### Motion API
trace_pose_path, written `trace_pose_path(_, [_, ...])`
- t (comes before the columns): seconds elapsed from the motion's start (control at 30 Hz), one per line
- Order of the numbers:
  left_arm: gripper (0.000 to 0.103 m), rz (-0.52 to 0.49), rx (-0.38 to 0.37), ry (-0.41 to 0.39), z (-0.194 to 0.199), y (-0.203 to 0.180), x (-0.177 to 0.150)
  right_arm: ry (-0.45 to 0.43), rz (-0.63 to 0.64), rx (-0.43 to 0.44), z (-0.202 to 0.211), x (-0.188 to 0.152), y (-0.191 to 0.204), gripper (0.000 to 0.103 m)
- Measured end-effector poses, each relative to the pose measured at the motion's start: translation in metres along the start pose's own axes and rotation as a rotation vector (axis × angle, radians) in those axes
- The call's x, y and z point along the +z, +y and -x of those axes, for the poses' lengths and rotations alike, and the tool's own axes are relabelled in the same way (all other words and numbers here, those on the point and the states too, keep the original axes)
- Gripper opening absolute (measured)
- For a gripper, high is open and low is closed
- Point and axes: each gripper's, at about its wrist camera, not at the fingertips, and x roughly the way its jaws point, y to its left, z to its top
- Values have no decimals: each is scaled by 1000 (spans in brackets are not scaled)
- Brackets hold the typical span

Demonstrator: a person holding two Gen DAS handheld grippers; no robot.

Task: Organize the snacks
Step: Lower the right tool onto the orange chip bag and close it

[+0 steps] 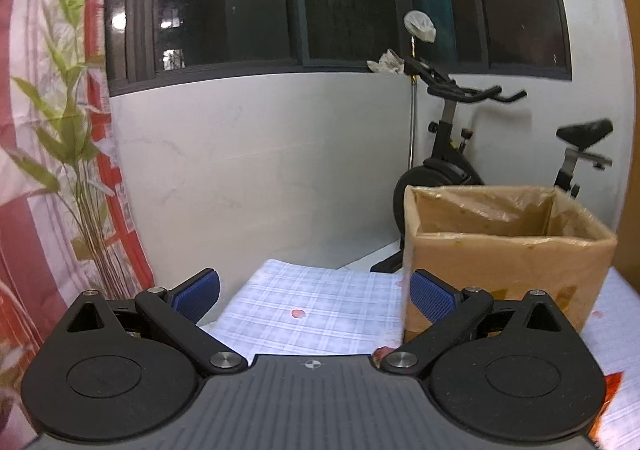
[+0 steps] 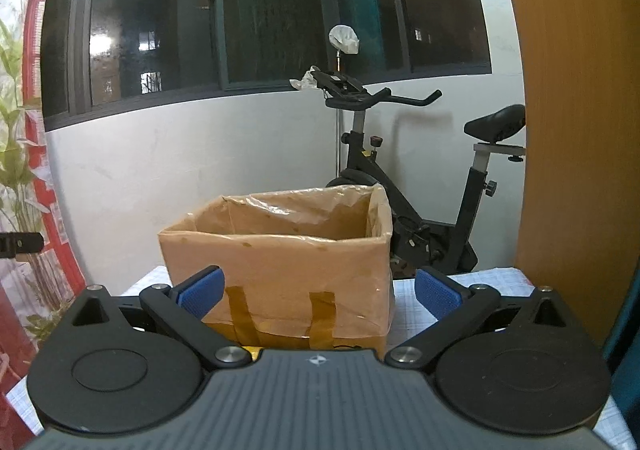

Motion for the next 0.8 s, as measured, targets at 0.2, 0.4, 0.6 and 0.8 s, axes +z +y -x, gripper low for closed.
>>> trace_pose_path(0.2, [102, 32, -33, 37, -23, 7, -21, 95, -9, 73, -22, -19, -4, 103])
trace_pose_path(0.4, [102, 27, -44, 91, -35, 1, -36, 136, 3, 71, -34, -40, -5, 103])
trace_pose_path(0.6, [103, 61, -56, 38, -29, 5, -36, 128, 52, 0, -36, -55, -6, 100])
trace_pose_path(0.8, [103, 118, -83, 41, -31, 6, -36, 208, 51, 54, -39, -71, -9, 99])
